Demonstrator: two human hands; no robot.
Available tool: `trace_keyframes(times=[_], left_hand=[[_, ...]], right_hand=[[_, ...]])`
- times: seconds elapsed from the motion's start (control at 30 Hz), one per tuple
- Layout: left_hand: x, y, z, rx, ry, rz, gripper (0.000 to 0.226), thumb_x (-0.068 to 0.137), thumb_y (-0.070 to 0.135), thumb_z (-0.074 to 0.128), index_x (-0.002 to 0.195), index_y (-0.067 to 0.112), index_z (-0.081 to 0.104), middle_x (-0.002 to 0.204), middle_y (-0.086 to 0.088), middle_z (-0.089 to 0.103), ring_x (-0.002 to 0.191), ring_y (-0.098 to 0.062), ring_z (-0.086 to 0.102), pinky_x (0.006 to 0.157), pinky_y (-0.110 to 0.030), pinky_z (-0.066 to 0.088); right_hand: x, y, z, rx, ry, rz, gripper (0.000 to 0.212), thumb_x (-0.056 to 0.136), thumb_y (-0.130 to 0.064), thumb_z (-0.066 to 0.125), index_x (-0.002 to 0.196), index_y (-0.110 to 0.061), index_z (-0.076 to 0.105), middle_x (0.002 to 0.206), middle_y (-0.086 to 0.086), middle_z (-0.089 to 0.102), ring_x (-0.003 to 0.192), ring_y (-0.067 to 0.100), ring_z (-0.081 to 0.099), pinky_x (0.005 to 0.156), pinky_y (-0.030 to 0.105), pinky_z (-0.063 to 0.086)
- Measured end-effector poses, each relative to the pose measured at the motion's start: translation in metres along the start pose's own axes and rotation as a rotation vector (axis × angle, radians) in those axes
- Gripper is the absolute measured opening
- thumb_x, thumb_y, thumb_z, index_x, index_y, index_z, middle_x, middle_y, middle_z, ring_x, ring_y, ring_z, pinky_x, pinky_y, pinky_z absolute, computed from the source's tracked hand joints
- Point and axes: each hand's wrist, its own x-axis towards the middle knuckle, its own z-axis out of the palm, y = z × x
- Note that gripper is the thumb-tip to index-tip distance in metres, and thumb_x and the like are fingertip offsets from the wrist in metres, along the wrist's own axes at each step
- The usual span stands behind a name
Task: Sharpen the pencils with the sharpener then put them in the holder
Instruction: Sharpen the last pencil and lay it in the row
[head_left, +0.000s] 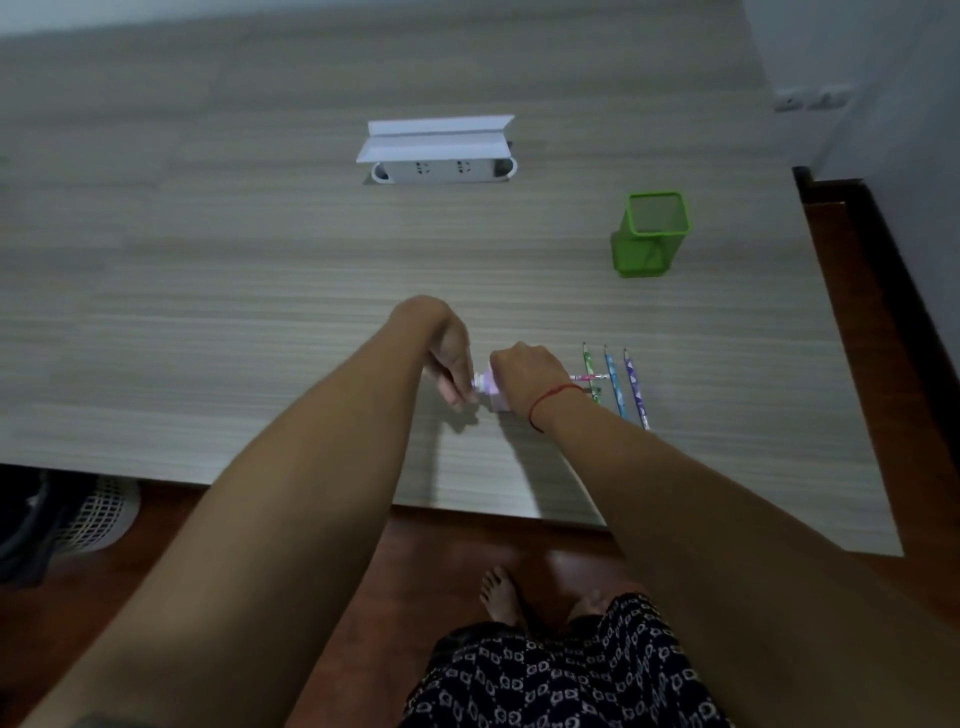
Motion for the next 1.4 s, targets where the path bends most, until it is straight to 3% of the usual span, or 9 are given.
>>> trace_keyframes(times=[0.13, 0.17, 0.27, 0.47, 0.67, 0.87, 1.0, 1.27, 1.4], left_hand=[[0.024, -0.012, 0.033, -0.019, -0.077, 0.002, 0.03, 0.074, 0.012, 0.079, 0.099, -0.002, 0.072, 0.097, -0.011, 0.076, 0.089, -0.013, 0.073, 0.097, -0.026, 0.05], [0.033, -0.014, 0.041, 0.031, -0.015, 0.013, 0.016, 0.076, 0.016, 0.078, 0.083, 0.003, 0.073, 0.077, -0.003, 0.077, 0.073, -0.005, 0.072, 0.089, -0.022, 0.051], [0.049, -0.015, 0.051, 0.143, 0.424, 0.086, 0.034, 0.076, 0.022, 0.075, 0.05, 0.015, 0.055, 0.027, 0.009, 0.05, 0.037, -0.002, 0.054, 0.06, -0.014, 0.048], [0.047, -0.01, 0.046, 0.13, 0.7, 0.212, 0.014, 0.072, 0.011, 0.073, 0.074, -0.003, 0.073, 0.076, -0.024, 0.071, 0.083, -0.032, 0.069, 0.076, -0.033, 0.051], [0.05, -0.013, 0.052, 0.109, 0.684, 0.192, 0.025, 0.072, 0.015, 0.073, 0.053, 0.006, 0.062, 0.077, -0.023, 0.072, 0.083, -0.032, 0.071, 0.077, -0.035, 0.054], [0.046, -0.013, 0.057, 0.11, 0.715, 0.198, 0.038, 0.074, 0.017, 0.072, 0.047, 0.014, 0.045, 0.087, -0.027, 0.072, 0.086, -0.033, 0.07, 0.08, -0.036, 0.053], [0.047, -0.014, 0.057, 0.083, 0.697, 0.19, 0.029, 0.075, 0.017, 0.072, 0.051, 0.01, 0.056, 0.086, -0.024, 0.073, 0.087, -0.031, 0.071, 0.079, -0.034, 0.053], [0.041, -0.011, 0.054, 0.108, 0.604, 0.157, 0.037, 0.073, 0.019, 0.075, 0.05, 0.013, 0.047, 0.085, -0.017, 0.075, 0.08, -0.024, 0.072, 0.069, -0.027, 0.051], [0.033, -0.024, 0.047, 0.124, 0.532, 0.171, 0.011, 0.072, 0.015, 0.078, 0.072, 0.005, 0.072, 0.079, -0.016, 0.072, 0.075, -0.022, 0.069, 0.072, -0.026, 0.051]], right_hand=[[0.002, -0.001, 0.001, 0.044, 0.004, 0.011, 0.029, 0.09, -0.023, 0.053, 0.112, -0.008, 0.064, 0.117, 0.017, 0.064, 0.107, 0.035, 0.063, 0.086, 0.034, 0.05], [0.002, -0.001, 0.003, 0.046, 0.007, 0.004, 0.03, 0.09, -0.024, 0.052, 0.113, -0.008, 0.063, 0.117, 0.017, 0.064, 0.107, 0.035, 0.063, 0.086, 0.034, 0.05], [0.002, 0.003, 0.005, 0.045, 0.023, -0.011, 0.034, 0.09, -0.026, 0.052, 0.117, -0.007, 0.059, 0.118, 0.018, 0.063, 0.108, 0.036, 0.062, 0.086, 0.036, 0.049], [-0.005, 0.008, -0.001, 0.067, -0.027, -0.009, 0.041, 0.092, -0.022, 0.051, 0.128, -0.003, 0.049, 0.124, 0.022, 0.058, 0.113, 0.039, 0.057, 0.09, 0.039, 0.046], [-0.011, 0.016, 0.019, -0.09, -0.008, -0.064, 0.059, 0.099, -0.011, 0.036, 0.153, -0.009, 0.011, 0.152, 0.019, 0.029, 0.12, 0.041, 0.053, 0.092, 0.045, 0.046], [-0.019, 0.013, 0.036, -0.087, 0.061, -0.059, 0.057, 0.102, -0.005, 0.026, 0.153, -0.006, 0.0, 0.162, 0.011, 0.002, 0.148, 0.041, 0.001, 0.108, 0.045, 0.04], [-0.023, 0.012, 0.036, -0.143, 0.093, -0.075, 0.058, 0.104, -0.012, 0.028, 0.152, -0.003, -0.001, 0.162, 0.013, 0.001, 0.148, 0.039, 0.0, 0.114, 0.041, 0.03], [-0.015, 0.01, 0.034, -0.134, 0.045, -0.038, 0.058, 0.102, -0.008, 0.028, 0.153, -0.007, 0.001, 0.162, 0.007, 0.005, 0.148, 0.04, 0.003, 0.099, 0.044, 0.046], [-0.007, 0.005, 0.03, -0.118, 0.029, -0.003, 0.058, 0.101, -0.007, 0.031, 0.152, -0.004, 0.005, 0.159, 0.011, 0.015, 0.146, 0.042, 0.013, 0.098, 0.046, 0.046]])
